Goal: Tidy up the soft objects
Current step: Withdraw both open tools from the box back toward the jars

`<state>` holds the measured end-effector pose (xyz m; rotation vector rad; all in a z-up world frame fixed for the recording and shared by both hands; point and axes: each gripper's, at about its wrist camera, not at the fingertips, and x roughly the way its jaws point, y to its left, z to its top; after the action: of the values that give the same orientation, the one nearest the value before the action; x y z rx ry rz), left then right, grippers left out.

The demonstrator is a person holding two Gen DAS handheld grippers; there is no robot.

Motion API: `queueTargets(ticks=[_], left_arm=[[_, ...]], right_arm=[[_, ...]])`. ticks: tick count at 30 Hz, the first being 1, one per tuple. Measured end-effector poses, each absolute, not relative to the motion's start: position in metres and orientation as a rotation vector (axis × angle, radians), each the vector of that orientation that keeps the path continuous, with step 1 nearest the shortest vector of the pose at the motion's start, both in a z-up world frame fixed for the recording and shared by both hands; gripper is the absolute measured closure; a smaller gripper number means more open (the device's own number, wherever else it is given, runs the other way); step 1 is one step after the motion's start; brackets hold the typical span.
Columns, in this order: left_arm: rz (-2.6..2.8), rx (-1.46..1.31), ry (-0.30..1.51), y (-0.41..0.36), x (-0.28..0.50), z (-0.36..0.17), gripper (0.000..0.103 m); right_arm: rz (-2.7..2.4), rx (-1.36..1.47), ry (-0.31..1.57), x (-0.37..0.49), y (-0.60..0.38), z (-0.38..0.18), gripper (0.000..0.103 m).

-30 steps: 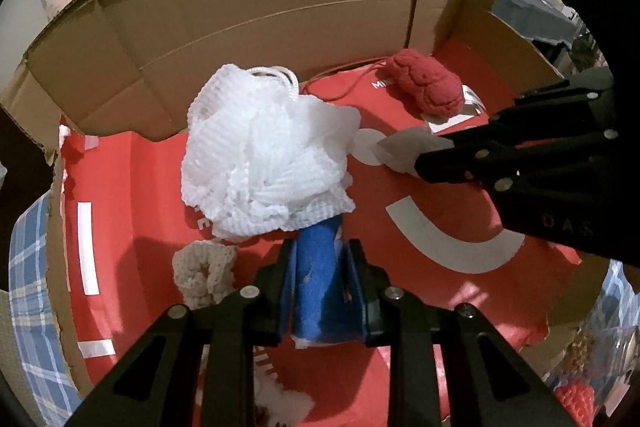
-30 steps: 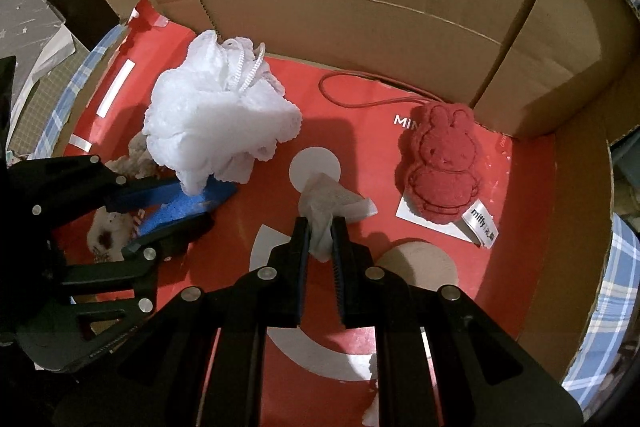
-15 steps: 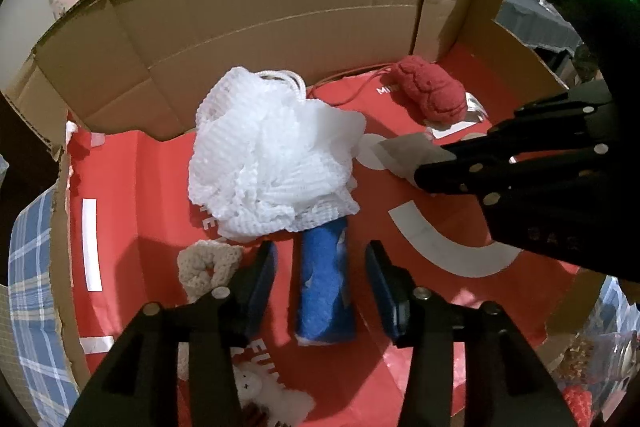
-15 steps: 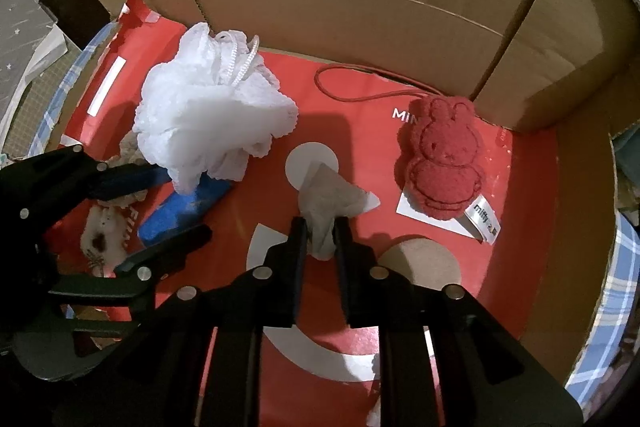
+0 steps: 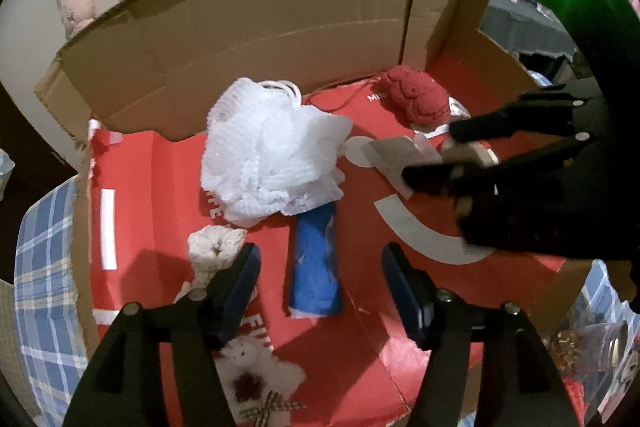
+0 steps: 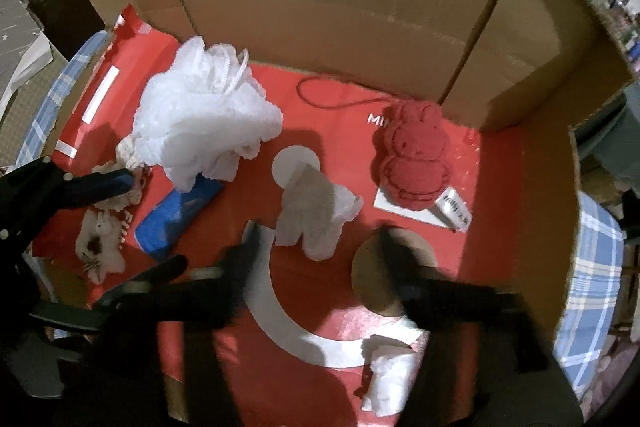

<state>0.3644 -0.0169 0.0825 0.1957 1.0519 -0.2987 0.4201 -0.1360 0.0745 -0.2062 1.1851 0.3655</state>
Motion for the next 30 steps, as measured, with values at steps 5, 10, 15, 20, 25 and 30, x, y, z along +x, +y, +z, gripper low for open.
queueTargets(ticks=[5,10,15,20,25,30], left_arm=[[-0.279,0.182,1.028,-0.009,0.349,0.098,0.033],[-0.272,0.129,0.971,0.002,0.333,0.123,0.017],[-0.264,0.122,0.855,0.000,0.304,0.154,0.008],[-0.259,0.110,0.729,0.001,0.262,0.183,0.003],[-0.253,0.053,0.621,0.011,0.214,0.201,0.002],[-0.271,0.020,0.538,0.014,0.160,0.215,0.000]], right_arm=[[0.354,-0.191,1.132,0.405,-0.140,0.092,0.033],[0.337,-0.181,1.070,0.377,-0.147,0.122,0.033],[0.311,-0.155,0.968,0.344,-0.154,0.159,0.033],[0.307,-0.131,0.853,0.297,-0.167,0.196,0.033],[0.294,-0.088,0.715,0.239,-0.176,0.224,0.033],[0.298,-0.061,0.596,0.176,-0.185,0.240,0.032]])
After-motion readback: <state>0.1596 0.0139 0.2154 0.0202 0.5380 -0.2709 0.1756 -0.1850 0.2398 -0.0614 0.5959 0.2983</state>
